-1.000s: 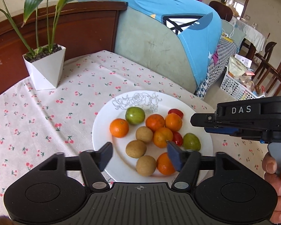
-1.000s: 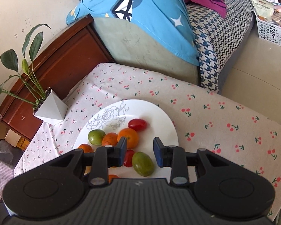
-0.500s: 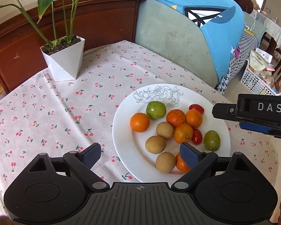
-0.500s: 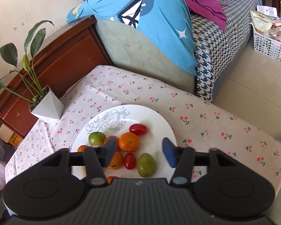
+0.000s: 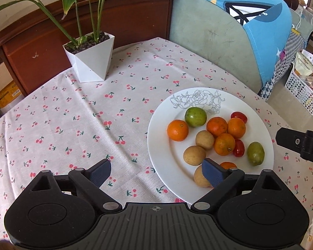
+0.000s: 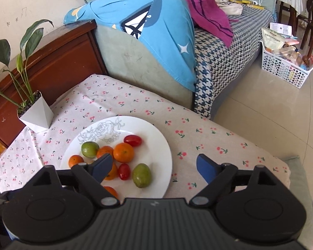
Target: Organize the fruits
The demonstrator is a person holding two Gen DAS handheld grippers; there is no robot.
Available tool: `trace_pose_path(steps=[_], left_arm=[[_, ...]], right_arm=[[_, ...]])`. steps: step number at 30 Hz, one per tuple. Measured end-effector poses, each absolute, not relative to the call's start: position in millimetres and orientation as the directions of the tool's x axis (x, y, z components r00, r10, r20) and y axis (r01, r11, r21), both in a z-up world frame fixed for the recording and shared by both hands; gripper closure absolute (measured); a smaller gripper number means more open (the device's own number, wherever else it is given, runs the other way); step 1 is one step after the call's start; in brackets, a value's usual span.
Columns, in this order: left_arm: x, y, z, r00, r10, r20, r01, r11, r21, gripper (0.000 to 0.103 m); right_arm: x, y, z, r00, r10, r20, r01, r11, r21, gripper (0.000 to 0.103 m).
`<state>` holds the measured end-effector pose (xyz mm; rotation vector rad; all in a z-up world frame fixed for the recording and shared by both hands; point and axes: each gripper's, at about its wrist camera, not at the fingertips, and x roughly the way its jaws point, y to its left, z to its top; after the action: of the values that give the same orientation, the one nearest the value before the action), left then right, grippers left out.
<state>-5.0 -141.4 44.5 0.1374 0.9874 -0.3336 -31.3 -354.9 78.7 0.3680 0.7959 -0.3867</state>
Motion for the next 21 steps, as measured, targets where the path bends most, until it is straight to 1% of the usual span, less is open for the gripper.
trace_pose_path(steps=[2,10,14,21], left_arm=[[-5.3,-140.2,43.7,0.509,-0.196,-0.838,0.328,0.944,-0.021,0.008],[-4.3,-140.9,43.3,0.509,-0.177,-0.842,0.325,0.946,-0.003,0.008],[-3.0,-141.2,41.6,0.502,-0.173,-0.847,0.323,0.946,-0.002,0.008],[-3.0,-142.1,40.0,0.501,-0.170,-0.849,0.327,0.945,0.004,0.008]], right_arm=[[-34.0,-353.9,77.4,0.624,-0.209,-0.752,0.474,0.867,0.152,0.008],[-35.8,-349.4,65.6,0.576,-0.217,-0.788,0.466,0.879,0.098,0.007],[-32.2,-346.6,60.0,0.540,-0.226,-0.811,0.473,0.878,0.070,0.005],[-29.7,-339.9,57.2,0.536,-0.218,-0.816,0.447,0.893,0.055,0.005]])
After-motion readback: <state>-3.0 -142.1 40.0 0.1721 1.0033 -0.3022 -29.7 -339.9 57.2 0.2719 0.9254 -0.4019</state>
